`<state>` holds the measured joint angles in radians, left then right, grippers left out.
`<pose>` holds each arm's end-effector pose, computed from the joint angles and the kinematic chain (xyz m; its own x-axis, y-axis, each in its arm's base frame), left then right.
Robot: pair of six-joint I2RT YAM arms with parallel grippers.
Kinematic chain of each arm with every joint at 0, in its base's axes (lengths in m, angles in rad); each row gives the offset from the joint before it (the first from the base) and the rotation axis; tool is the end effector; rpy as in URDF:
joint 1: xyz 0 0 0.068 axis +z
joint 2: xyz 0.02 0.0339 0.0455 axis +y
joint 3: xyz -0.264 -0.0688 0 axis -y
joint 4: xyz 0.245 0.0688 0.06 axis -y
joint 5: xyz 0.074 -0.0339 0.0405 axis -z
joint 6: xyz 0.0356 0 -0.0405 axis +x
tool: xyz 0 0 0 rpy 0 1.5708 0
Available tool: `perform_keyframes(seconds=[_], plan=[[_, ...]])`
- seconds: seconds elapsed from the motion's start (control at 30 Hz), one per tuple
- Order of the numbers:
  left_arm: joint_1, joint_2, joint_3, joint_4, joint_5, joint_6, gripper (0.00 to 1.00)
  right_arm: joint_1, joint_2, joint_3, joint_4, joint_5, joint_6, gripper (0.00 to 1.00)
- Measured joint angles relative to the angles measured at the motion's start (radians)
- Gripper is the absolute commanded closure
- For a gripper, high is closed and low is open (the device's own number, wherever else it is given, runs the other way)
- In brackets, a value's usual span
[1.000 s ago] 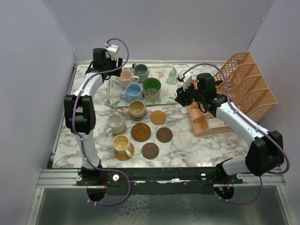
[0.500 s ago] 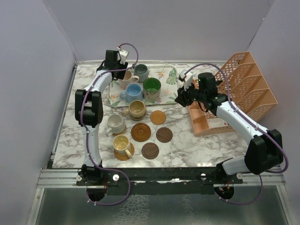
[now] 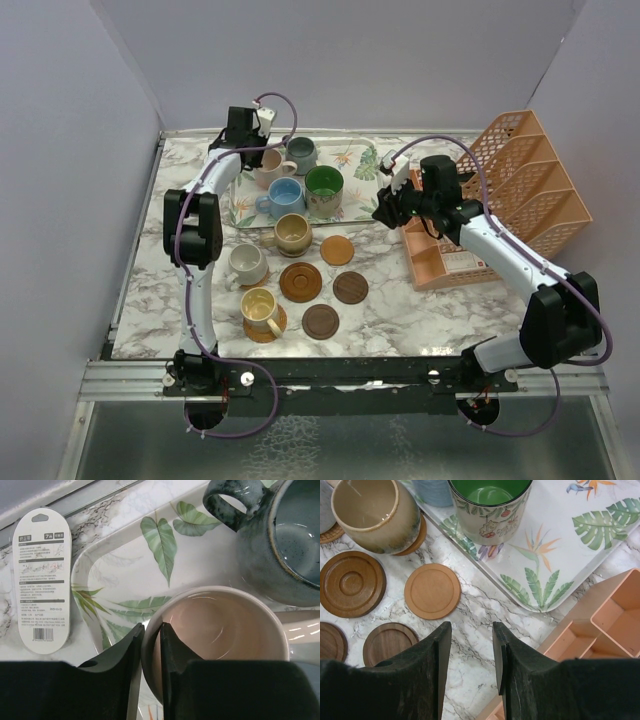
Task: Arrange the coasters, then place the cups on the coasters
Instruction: Pick up the cup from the tray.
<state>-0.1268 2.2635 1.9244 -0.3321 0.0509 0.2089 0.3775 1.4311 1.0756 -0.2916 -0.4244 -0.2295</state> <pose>0.5209 -0.0682 0.2236 -0.5691 0.2813 -0.7726 0.2902 0.9479 0.1314 0.2909 0.1311 0.2817 -0.3998 -0.3816 -0.8334 -0.7520 0.6564 0.0602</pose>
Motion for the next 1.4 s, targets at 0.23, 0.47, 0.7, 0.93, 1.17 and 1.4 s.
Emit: perform_keyframes(seconds=[0.23,0.47,0.7,0.93,1.17,1.4], plan=[[0.0,0.0,0.053,-0.021,-0.038,0.033,1.0,0.0,0.002,0.0,0.0,0.0,0.0,0.61],[0.003,-0.034,0.058,-0.064,-0.121,0.079,1.0,0.0,0.002,0.0,0.0,0.001,-0.002,0.61],[0.007,-0.29,-0.028,-0.085,-0.15,0.095,1.0,-0.01,-0.007,-0.002,0.001,0.019,-0.008,0.6],[0.006,-0.676,-0.222,-0.04,-0.107,0.071,1.0,-0.02,-0.045,-0.009,0.005,0.058,-0.013,0.58],[-0.071,-0.922,-0.417,-0.043,-0.076,0.05,1.0,-0.024,-0.089,-0.032,0.014,0.118,-0.024,0.38],[-0.15,-1.048,-0.587,-0.079,0.013,-0.043,1.0,-0.029,-0.188,-0.107,0.048,0.153,-0.034,0.27]])
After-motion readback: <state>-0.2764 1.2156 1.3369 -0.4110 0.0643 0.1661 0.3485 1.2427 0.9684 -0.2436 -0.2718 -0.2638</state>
